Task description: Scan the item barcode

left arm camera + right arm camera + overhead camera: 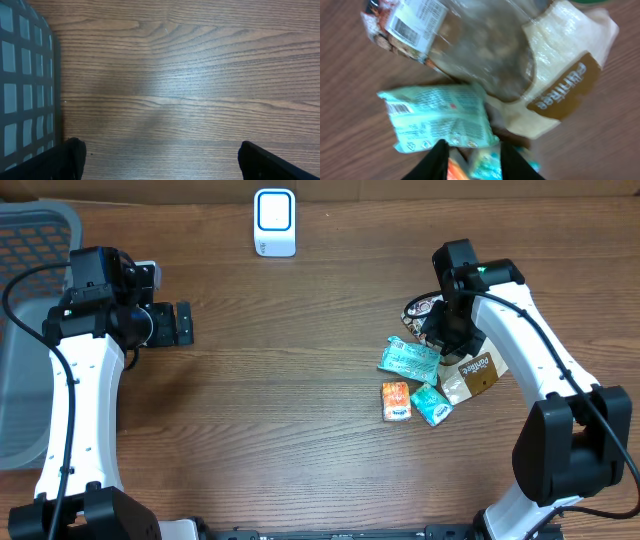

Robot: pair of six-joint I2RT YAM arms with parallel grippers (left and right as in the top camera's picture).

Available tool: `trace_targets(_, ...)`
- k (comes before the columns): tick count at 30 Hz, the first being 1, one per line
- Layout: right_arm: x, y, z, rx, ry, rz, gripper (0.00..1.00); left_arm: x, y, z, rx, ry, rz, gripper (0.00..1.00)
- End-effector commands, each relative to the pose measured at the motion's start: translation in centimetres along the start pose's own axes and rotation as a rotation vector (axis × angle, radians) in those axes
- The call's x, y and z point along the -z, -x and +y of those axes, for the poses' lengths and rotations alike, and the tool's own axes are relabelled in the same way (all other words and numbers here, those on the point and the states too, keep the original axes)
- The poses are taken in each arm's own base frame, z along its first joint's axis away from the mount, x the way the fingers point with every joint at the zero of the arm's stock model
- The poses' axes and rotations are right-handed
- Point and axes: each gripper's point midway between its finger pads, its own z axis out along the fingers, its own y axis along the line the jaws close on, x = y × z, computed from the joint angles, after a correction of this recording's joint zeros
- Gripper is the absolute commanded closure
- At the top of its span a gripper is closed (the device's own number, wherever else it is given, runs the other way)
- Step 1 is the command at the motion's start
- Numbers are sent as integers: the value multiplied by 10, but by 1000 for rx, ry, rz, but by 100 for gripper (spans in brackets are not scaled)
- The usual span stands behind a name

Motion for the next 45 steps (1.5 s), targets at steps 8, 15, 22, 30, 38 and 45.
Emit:
trace_targets(8, 119, 14, 12, 138, 195, -214, 44, 2, 3, -3, -28, -14, -10, 0)
trace_targets(15, 180, -24, -3, 214, 352, -267, 27, 2, 3, -3, -28, -14, -10, 1)
trace_targets(22, 205, -69, -42, 221, 354, -244, 0, 2, 3, -3, -28, -14, -10, 0)
trace_targets(30, 208, -81, -54, 222, 344, -234, 0, 2, 3, -3, -28, -14, -10, 0)
trace_targets(38, 209, -74, -56, 222, 324, -267, 0, 2, 3, -3, -27, -15, -9, 0)
trace_targets(45, 223, -52, -39, 328, 393, -432, 0, 2, 3, -3, -27, -15, -9, 0)
